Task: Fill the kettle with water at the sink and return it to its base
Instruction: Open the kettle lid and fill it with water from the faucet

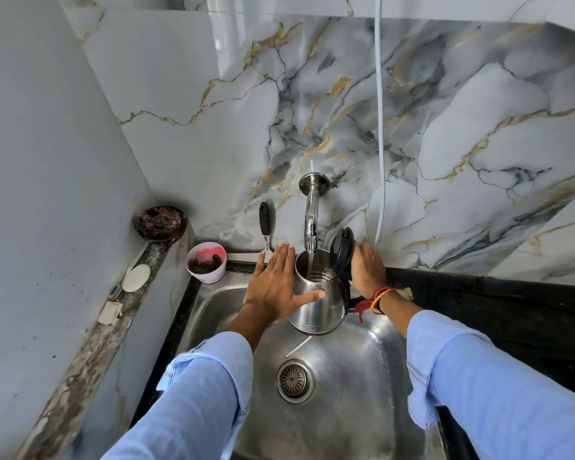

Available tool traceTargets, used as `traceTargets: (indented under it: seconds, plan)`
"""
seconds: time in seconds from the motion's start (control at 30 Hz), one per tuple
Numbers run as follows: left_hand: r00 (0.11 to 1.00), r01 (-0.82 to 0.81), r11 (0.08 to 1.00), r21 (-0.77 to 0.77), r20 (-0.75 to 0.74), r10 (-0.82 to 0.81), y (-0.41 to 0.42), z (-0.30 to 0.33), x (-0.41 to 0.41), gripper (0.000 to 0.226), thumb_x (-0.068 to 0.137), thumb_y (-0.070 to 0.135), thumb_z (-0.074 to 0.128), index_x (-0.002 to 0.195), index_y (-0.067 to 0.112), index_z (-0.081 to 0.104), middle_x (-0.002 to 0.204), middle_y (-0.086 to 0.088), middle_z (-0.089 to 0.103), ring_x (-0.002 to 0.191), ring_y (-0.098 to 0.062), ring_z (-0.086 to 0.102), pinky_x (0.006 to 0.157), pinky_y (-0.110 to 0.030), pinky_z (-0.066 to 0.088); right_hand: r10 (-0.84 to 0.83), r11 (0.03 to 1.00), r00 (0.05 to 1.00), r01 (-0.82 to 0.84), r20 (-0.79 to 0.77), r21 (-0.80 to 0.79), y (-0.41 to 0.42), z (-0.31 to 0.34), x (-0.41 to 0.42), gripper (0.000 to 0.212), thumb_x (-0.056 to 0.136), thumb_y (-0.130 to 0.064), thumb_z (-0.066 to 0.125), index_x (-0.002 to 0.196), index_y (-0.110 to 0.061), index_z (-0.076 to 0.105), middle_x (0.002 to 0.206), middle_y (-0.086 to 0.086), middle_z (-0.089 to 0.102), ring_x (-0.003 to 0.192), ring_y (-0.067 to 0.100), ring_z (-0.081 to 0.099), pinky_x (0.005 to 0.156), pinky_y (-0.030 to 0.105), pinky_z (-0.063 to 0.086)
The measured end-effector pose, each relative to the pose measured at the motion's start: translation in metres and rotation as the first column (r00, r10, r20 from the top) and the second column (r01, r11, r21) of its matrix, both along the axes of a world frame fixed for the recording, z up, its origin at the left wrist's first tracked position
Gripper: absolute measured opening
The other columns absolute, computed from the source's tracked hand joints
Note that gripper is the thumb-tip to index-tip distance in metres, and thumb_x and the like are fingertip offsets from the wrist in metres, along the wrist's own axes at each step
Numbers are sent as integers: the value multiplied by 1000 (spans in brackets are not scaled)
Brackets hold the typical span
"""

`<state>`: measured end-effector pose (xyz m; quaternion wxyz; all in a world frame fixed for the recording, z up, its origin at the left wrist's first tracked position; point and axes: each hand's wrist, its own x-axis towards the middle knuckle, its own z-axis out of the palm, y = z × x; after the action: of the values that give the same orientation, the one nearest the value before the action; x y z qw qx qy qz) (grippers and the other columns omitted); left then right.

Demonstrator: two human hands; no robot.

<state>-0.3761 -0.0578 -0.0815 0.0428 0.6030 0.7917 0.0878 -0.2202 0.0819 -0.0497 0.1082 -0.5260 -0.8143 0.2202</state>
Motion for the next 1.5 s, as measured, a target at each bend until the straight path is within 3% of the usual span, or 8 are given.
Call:
traceTargets:
  seconds: [0.2, 0.37, 0.43, 0.53, 0.63, 0.7, 1.3, 1.5]
  plan:
    - [1000, 3, 1000, -3, -19, -3, 1, 0, -2, 130, 72, 99, 8, 162, 5, 9, 171, -12, 11, 159, -20, 5, 129, -49, 1, -47, 998, 995, 44, -87, -33, -2, 2, -3, 37, 102, -16, 27, 122, 5, 50, 122, 27, 54, 113, 40, 50, 94, 47, 36]
    - [1000, 14, 1000, -1, -28, -14, 2, -2, -5, 127, 75, 98, 12, 162, 5, 9, 171, -12, 11, 159, -20, 5, 129, -49, 0, -58, 998, 975, 60, -216, 2, -7, 1, -2, 42, 104, -32, 27, 83, -6, 52, 68, -3, 39, 77, 30, 48, 71, 37, 43]
    - [999, 14, 1000, -2, -30, -14, 2, -3, -6, 127, 75, 98, 12, 162, 5, 9, 171, -12, 12, 159, -20, 5, 129, -49, 0, -65, 998, 974, 60, -219, -27, -9, 4, -4, 43, 104, -30, 27, 92, -1, 57, 69, -3, 42, 82, 34, 52, 70, 35, 43]
    - [999, 11, 1000, -6, -35, -11, 1, -3, -6, 127, 75, 98, 12, 162, 5, 10, 171, -12, 12, 159, -20, 6, 129, -49, 1, -113, 991, 969, 95, -219, -94, -6, 3, -5, 43, 103, -24, 24, 112, 5, 55, 100, 21, 58, 101, 40, 53, 84, 43, 42]
    - [999, 11, 1000, -15, -34, -11, 1, -3, -6, 127, 75, 98, 13, 162, 5, 10, 171, -12, 13, 159, -20, 6, 129, -50, 1, -110, 993, 950, 95, -292, -65, -7, 0, -4, 47, 103, -35, 27, 74, -8, 53, 73, 3, 48, 75, 28, 51, 56, 26, 34]
    - [999, 12, 1000, -21, -34, -12, 1, -3, -6, 127, 75, 98, 13, 162, 5, 9, 171, -12, 12, 159, -20, 6, 129, -50, 2, -130, 991, 934, 115, -333, -65, -8, -1, -5, 48, 102, -39, 28, 62, -17, 43, 67, -2, 43, 64, 18, 42, 54, 24, 29]
    - [1000, 14, 1000, -15, -19, -14, 0, 1, -11, 125, 76, 96, 14, 162, 5, 11, 171, -11, 14, 159, -20, 7, 129, -49, 2, -149, 988, 929, 129, -338, -80, -4, -7, -9, 46, 101, -42, 29, 66, -17, 44, 69, -1, 43, 65, 16, 44, 60, 30, 30]
    - [926, -35, 991, 127, 376, -15, 9, 20, -21, 91, 93, 77, 31, 158, 13, 30, 164, -10, 35, 154, -23, 28, 126, -48, 19, -144, 989, 930, 127, -337, -74, -3, -7, -9, 48, 99, -45, 27, 73, -11, 48, 77, 6, 48, 74, 26, 47, 68, 34, 33]
